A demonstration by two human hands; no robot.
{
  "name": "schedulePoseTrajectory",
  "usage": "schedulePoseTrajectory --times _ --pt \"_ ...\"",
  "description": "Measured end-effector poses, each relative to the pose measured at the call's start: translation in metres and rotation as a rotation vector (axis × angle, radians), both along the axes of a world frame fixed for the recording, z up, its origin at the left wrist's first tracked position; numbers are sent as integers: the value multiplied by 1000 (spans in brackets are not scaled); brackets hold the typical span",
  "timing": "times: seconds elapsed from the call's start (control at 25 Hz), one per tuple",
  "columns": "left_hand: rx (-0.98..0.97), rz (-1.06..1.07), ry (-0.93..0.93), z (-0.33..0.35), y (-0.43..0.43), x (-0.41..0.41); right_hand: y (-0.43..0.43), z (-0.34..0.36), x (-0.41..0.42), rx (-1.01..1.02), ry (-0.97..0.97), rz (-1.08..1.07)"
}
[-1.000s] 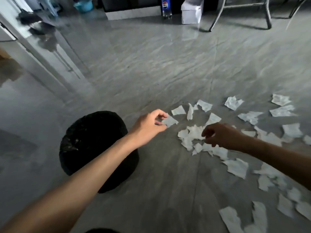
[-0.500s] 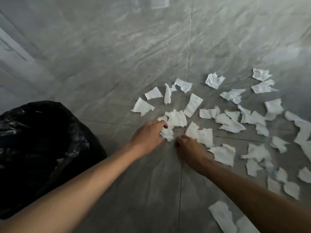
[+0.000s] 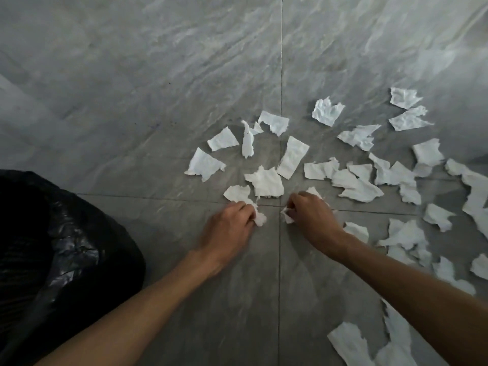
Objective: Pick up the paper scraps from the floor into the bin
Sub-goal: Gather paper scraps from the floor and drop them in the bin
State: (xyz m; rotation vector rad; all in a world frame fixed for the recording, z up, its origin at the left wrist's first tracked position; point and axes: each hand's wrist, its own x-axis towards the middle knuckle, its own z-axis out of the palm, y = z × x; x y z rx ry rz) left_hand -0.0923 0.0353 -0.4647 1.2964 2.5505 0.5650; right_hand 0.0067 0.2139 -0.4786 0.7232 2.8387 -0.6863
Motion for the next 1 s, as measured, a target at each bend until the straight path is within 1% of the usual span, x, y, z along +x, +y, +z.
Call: schedulePoseTrajectory --times 0.08,0.12,0.24,0.28,0.36,0.52,0.64,0.76,0.84,1.0 --pt "59 48 80 2 3 -9 1 -2 3 10 57 14" --pt "39 57 82 1 6 -17 2 0 5 2 83 8" --pt "-132 40 10 -11 18 -34 3 7 9 -90 147 -42" --pt "-157 12 24 -16 20 -35 2 11 10 -124 170 -72" --pt "-120 -3 20 -21 20 -32 2 20 12 -214 227 -171" --pt "-91 74 -115 -5 11 -23 -3 35 13 -440 277 -374" --pt "28 174 -167 40 1 -21 -14 49 10 -657 290 -442" --pt "140 236 -175 109 -16 -25 -33 67 -3 -858 284 -433" --pt "182 242 -133 155 -36 -26 -50 84 -16 -936 284 -405" --pt "352 290 -110 231 -109 -29 -95 133 -49 -1028 320 -268"
